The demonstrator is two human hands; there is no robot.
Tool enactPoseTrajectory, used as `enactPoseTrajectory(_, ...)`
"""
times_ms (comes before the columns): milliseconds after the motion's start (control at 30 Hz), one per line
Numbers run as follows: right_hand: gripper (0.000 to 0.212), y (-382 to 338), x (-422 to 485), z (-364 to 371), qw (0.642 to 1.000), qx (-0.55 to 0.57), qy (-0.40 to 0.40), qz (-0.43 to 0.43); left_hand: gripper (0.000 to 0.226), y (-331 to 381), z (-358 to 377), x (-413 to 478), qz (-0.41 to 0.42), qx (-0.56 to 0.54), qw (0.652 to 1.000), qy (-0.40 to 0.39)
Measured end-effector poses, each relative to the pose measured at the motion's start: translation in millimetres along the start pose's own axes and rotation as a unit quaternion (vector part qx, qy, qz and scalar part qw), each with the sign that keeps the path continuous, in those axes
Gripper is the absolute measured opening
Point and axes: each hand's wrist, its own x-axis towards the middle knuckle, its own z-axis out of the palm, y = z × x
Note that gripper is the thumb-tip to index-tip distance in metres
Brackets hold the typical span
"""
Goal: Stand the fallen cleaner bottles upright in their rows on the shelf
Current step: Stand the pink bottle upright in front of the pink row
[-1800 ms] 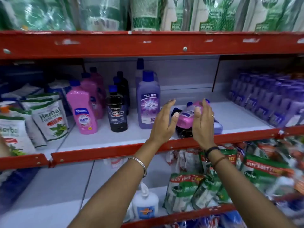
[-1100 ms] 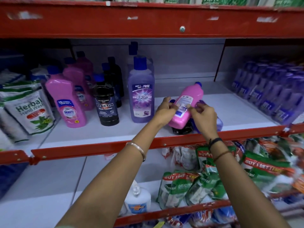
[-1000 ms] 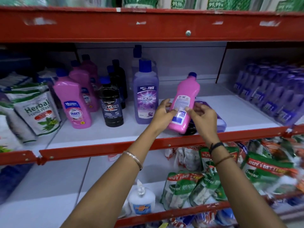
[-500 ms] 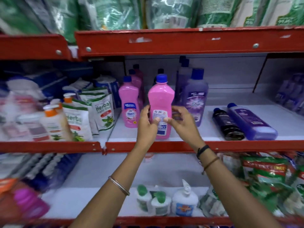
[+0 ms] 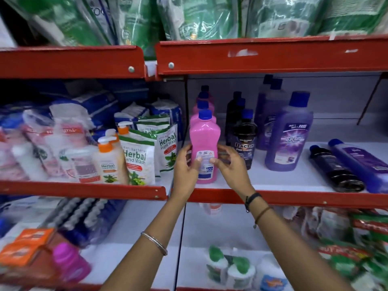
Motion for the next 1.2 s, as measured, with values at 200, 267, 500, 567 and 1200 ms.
enactPoseTrajectory(200, 0.018, 8, -15, 14, 0.995, -0.075, 0.054, -0.049, 0.024, -15, -12, 9, -0.002, 0.029, 0.998, -0.048)
enactPoseTrajectory(267, 0.03, 7, -16, 13, 0.998, -0.043, 0.003, -0.036, 0.03, -18, -14, 10, -0.023, 0.024, 0.996, -0.089)
enactPoseTrajectory(500, 0.039, 4, -13, 10, 0.997, 0.037, -0.051, 0.042, 0.033, -18, -14, 8, -0.058, -0.015, 0.994, -0.089)
enactPoseTrajectory(567, 0.033, 6, -13, 10, 0.997, 0.039, -0.042, 0.042, 0.03, -18, -14, 8, -0.055, -0.023, 0.997, -0.056)
enactPoseTrajectory(1200, 0.026, 17, -60, -114, 0.996, -0.047, 0.072, -0.009, 0.022, 11, 88, -61, 0.227, 0.081, 0.968, 0.07)
